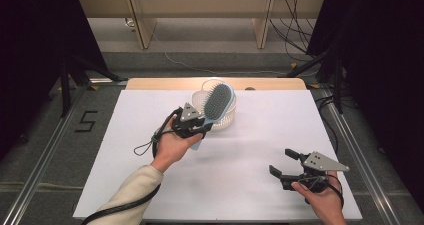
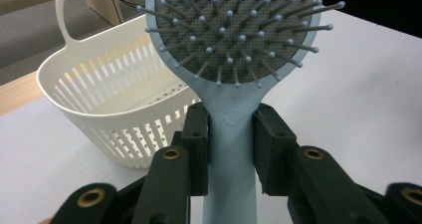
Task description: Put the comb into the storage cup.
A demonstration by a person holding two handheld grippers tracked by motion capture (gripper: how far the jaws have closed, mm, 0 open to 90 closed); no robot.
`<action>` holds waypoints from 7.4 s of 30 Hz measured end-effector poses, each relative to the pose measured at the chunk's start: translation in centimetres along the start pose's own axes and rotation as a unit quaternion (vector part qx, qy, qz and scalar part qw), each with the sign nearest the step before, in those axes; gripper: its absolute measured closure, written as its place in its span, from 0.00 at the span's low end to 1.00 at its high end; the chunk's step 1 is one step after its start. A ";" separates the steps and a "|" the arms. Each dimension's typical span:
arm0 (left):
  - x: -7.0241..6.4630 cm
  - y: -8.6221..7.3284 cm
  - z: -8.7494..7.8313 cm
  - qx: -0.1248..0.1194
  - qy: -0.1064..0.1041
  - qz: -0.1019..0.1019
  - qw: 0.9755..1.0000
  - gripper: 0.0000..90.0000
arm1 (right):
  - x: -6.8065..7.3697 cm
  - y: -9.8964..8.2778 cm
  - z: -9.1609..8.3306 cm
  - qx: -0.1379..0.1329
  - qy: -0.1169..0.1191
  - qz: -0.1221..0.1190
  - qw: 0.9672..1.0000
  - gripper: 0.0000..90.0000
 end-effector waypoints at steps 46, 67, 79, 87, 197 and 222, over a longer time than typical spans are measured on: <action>0.5 2.1 0.3 -0.023 0.002 -0.010 1.000 0.78 | 0.0 -0.1 0.0 0.000 0.002 0.004 1.000 0.18; 0.6 3.3 -0.1 -0.038 0.004 -0.010 0.999 0.78 | 0.3 -0.1 0.2 0.001 0.007 0.002 1.000 0.18; 1.0 3.6 -0.3 -0.048 0.009 -0.012 0.999 0.78 | 0.3 0.0 0.2 0.000 0.007 0.001 1.000 0.18; 1.4 3.8 -0.4 -0.049 0.015 -0.007 0.999 0.78 | 0.3 0.0 0.2 0.001 0.006 0.001 1.000 0.18; 2.2 7.1 0.8 -0.083 0.031 0.010 0.996 0.78 | 0.1 -0.1 0.0 -0.002 0.000 0.005 1.000 0.18; 2.0 7.6 1.1 -0.087 0.029 0.010 0.996 0.78 | 0.1 0.0 0.0 -0.003 0.001 0.006 1.000 0.18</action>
Point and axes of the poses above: each handheld gripper's, and its own axes: z roughly forward along the jaws, y roughly out of its top, x roughly to its left, the point moved 4 cm from there along z, roughly forward along the jaws, and after that the axes turned 7 degrees about -z, right-handed, at the moved point
